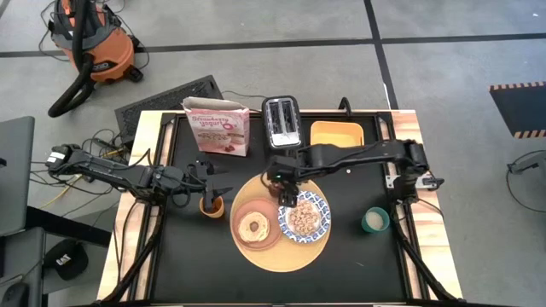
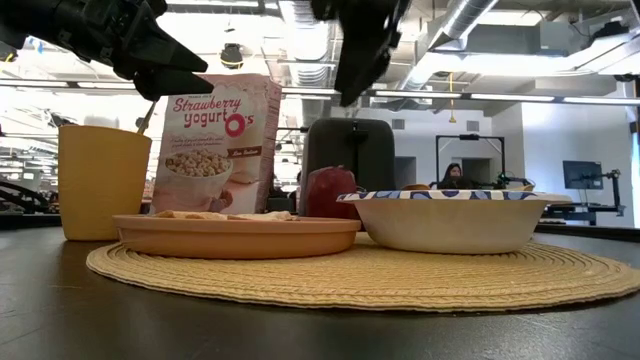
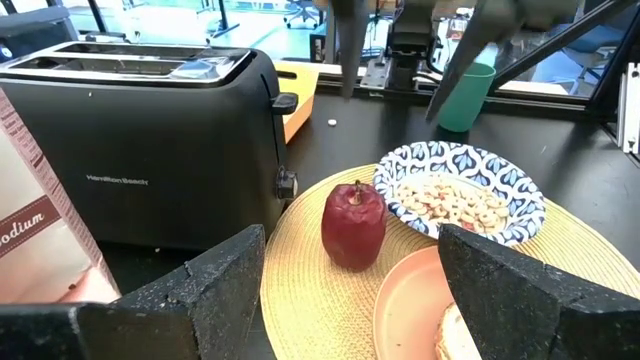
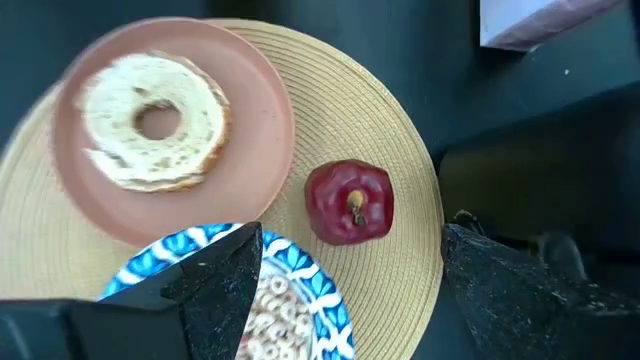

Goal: Arrange a breakfast setting
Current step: Move the spoon beside the bowl on the table mat

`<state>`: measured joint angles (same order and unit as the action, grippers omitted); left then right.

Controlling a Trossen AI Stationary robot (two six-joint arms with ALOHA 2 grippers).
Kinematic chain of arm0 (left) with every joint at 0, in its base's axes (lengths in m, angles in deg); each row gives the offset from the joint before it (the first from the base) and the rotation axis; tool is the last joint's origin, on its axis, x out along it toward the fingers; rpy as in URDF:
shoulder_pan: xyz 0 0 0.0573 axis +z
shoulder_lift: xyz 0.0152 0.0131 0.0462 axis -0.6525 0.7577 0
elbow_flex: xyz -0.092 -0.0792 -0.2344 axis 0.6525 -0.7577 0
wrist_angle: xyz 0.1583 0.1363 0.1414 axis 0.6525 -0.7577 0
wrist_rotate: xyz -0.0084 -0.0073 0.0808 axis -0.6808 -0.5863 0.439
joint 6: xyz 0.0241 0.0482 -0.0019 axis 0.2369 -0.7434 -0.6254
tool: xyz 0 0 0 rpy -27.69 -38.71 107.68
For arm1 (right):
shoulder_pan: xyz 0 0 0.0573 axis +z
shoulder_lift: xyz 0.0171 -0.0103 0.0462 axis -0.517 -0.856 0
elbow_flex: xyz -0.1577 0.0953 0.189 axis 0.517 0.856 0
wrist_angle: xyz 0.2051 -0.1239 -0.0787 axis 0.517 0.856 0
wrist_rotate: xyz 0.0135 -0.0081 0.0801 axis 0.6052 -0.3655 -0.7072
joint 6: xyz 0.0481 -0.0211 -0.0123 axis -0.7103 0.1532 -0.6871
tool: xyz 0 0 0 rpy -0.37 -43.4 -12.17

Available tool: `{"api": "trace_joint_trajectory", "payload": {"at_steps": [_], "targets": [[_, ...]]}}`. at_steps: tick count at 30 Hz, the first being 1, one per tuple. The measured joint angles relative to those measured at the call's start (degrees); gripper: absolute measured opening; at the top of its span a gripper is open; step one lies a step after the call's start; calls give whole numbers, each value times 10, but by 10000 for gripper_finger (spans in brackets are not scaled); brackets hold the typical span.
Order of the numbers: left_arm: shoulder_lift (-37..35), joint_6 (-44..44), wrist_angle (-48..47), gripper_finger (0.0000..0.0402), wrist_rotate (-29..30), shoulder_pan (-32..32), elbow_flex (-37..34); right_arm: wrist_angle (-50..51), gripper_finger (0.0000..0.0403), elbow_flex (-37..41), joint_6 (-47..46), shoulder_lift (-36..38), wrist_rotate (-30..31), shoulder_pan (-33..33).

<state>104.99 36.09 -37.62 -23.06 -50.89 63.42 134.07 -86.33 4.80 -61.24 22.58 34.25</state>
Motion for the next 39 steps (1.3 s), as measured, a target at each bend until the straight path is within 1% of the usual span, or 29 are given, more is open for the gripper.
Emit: {"api": "trace_joint_trajectory", "payload": {"at_steps": [6, 10, 15, 19, 21, 24, 29, 33, 36, 39], "targets": [[0, 0, 0, 281, 0, 0, 0, 11, 333, 2, -9, 41, 0, 20], [0, 2, 0, 281, 0, 0, 0, 5, 333, 26, -13, 61, 1, 36], [0, 8, 1, 281, -1, 0, 0, -43, 333, 110, -27, 100, 2, 57], [0, 10, 18, 281, -1, 0, 1, -119, 333, 199, -42, 142, 4, 73], [0, 16, 8, 281, -2, 0, 11, -153, 333, 241, -49, 163, 4, 81], [0, 26, -51, 281, -2, 0, 49, -199, 333, 294, -63, 189, 5, 93], [0, 82, -230, 281, -1, 0, 134, -265, 334, 365, -71, 226, 6, 115], [0, 140, -370, 281, -2, 0, 188, -300, 334, 403, -71, 246, 6, 126], [-1, 180, -440, 281, -15, 0, 203, -317, 334, 424, -69, 254, 16, 130], [-1, 188, -476, 281, -34, 0, 189, -328, 334, 441, -66, 257, 17, 130]]}}
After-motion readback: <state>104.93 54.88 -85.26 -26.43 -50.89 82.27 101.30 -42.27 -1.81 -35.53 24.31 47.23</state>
